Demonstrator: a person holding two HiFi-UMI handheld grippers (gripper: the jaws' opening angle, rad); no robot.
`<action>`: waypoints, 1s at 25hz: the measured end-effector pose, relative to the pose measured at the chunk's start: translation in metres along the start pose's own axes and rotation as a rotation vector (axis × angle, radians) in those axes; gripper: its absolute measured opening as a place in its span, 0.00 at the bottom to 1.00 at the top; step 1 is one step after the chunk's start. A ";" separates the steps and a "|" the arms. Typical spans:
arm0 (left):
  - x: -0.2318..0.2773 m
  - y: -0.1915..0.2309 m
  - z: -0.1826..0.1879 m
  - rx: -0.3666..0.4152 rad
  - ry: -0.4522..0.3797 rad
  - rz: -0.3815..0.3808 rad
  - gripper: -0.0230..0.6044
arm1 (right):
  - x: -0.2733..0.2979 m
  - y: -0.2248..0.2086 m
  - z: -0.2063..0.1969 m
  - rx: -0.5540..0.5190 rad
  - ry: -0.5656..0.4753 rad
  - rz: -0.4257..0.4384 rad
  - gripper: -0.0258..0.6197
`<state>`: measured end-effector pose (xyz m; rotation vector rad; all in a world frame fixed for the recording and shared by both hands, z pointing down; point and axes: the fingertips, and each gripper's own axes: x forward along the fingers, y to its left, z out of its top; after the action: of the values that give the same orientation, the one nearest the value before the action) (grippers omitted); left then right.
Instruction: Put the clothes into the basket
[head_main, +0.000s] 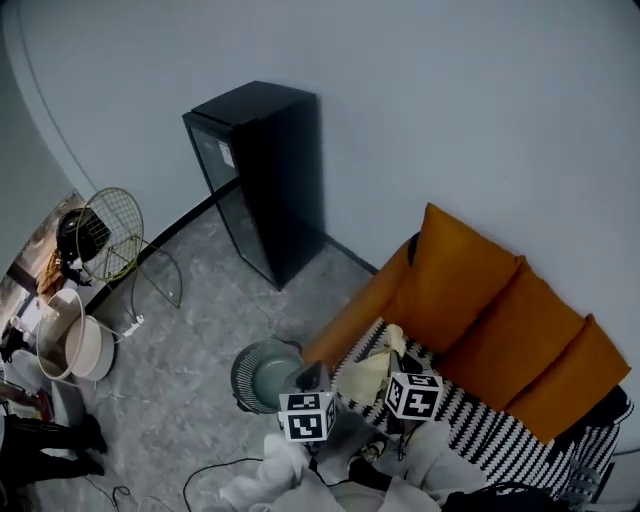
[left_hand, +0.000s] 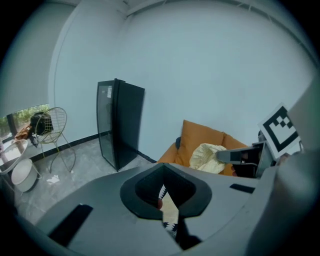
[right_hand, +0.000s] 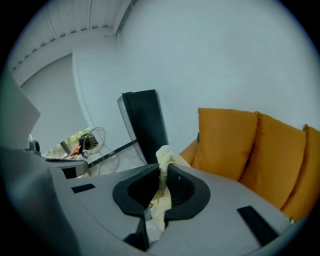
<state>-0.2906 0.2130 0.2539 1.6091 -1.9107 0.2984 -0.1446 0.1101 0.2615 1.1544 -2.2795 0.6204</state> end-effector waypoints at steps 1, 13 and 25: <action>-0.006 0.012 0.003 -0.011 -0.004 0.016 0.04 | 0.004 0.016 0.004 -0.014 0.001 0.021 0.12; -0.073 0.157 0.006 -0.173 -0.053 0.200 0.04 | 0.036 0.195 0.033 -0.173 0.021 0.230 0.12; -0.118 0.282 -0.035 -0.293 -0.041 0.340 0.04 | 0.074 0.322 0.002 -0.250 0.085 0.347 0.12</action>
<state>-0.5389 0.3936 0.2725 1.1079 -2.1442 0.1148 -0.4500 0.2372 0.2521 0.6091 -2.4191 0.4793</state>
